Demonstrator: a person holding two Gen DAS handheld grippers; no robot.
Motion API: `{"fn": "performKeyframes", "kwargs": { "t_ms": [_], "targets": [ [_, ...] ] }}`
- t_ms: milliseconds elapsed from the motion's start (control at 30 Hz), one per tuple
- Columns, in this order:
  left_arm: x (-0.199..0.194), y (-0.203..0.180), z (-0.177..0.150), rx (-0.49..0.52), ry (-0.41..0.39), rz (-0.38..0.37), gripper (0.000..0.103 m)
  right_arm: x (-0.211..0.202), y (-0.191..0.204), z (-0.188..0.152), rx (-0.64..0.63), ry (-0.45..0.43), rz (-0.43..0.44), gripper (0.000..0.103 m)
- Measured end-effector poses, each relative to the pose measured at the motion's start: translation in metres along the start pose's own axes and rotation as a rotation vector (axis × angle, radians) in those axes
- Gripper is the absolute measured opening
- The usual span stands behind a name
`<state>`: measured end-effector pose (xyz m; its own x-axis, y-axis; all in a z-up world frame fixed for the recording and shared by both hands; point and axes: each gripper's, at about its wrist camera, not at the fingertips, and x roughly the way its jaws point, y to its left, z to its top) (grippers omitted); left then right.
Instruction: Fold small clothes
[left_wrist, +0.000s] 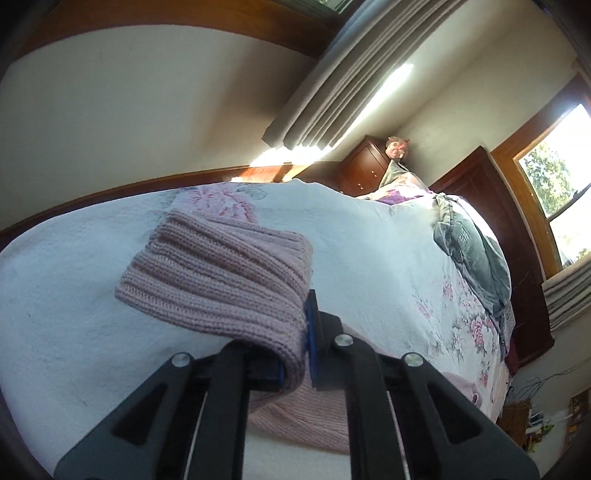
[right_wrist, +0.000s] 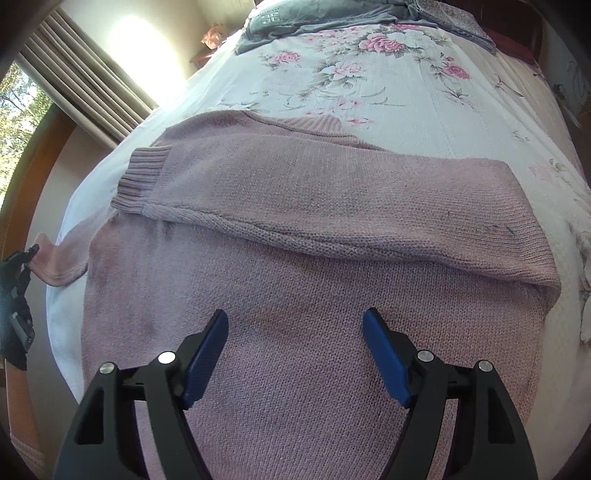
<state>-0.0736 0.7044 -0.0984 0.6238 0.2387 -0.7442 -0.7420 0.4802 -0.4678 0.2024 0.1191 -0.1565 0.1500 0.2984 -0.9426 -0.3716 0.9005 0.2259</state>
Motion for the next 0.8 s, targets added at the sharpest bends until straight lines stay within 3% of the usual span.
{"fn": "performKeyframes", "kwargs": {
  "t_ms": [200,400,567,667,800],
  "targets": [
    [0.001,-0.123,-0.04,0.23,0.04,-0.13,0.007,-0.024,-0.009,-0.006,0.011,-0.046,0.009,0.076],
    [0.005,-0.236,-0.105,0.373,0.112,-0.29,0.007,-0.049,-0.03,-0.017,0.028,-0.09,0.002,0.076],
    [0.018,-0.311,-0.167,0.464,0.192,-0.382,0.007,-0.061,-0.055,-0.027,0.062,-0.113,-0.01,0.076],
    [0.032,-0.34,-0.203,0.523,0.248,-0.393,0.007,-0.065,-0.072,-0.031,0.091,-0.119,-0.012,0.076],
    [0.081,-0.348,-0.237,0.558,0.354,-0.304,0.007,-0.068,-0.092,-0.036,0.125,-0.119,-0.007,0.076]
  ]
}}
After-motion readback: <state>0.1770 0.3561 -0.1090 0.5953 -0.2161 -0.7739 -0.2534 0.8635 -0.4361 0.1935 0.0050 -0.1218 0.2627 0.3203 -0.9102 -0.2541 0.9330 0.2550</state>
